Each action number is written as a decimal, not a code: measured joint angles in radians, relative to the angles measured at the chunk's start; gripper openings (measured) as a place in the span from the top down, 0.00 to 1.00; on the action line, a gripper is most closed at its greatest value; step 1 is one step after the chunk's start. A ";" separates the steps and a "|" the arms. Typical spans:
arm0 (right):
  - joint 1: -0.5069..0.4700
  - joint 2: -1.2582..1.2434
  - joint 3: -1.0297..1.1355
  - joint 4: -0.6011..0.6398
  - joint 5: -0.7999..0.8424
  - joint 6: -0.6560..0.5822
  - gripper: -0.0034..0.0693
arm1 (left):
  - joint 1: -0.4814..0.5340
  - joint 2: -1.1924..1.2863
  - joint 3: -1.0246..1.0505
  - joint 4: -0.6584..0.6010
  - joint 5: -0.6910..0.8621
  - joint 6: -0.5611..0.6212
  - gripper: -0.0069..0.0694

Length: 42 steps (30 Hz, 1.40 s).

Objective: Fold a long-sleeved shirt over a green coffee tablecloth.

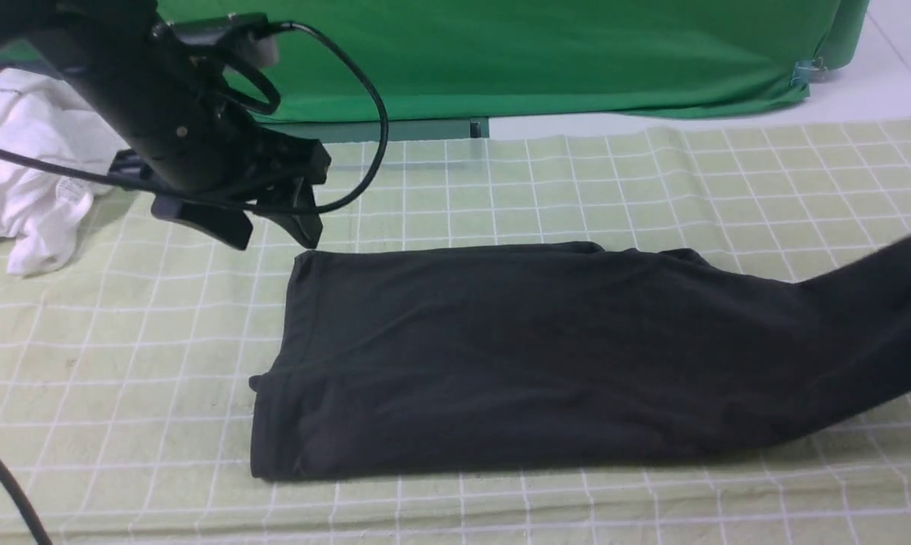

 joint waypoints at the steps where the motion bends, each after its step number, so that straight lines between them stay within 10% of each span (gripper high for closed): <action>1: 0.041 -0.020 -0.009 0.018 0.000 0.016 0.92 | 0.008 0.000 -0.001 -0.007 -0.001 0.000 0.40; 7: 0.403 -0.055 -0.026 0.097 -0.093 0.129 0.92 | 0.157 0.000 -0.003 -0.199 0.012 0.050 0.85; 21: 1.040 0.191 -0.026 0.114 -0.814 0.313 0.89 | 0.280 0.000 -0.004 -0.364 -0.053 0.091 0.89; 35: 1.153 0.317 -0.026 0.114 -1.014 0.337 0.39 | 0.281 0.000 -0.004 -0.355 -0.084 0.122 0.77; 42: 1.107 0.121 -0.026 0.102 -0.676 0.130 0.80 | 0.281 0.000 -0.004 -0.357 0.013 0.148 0.64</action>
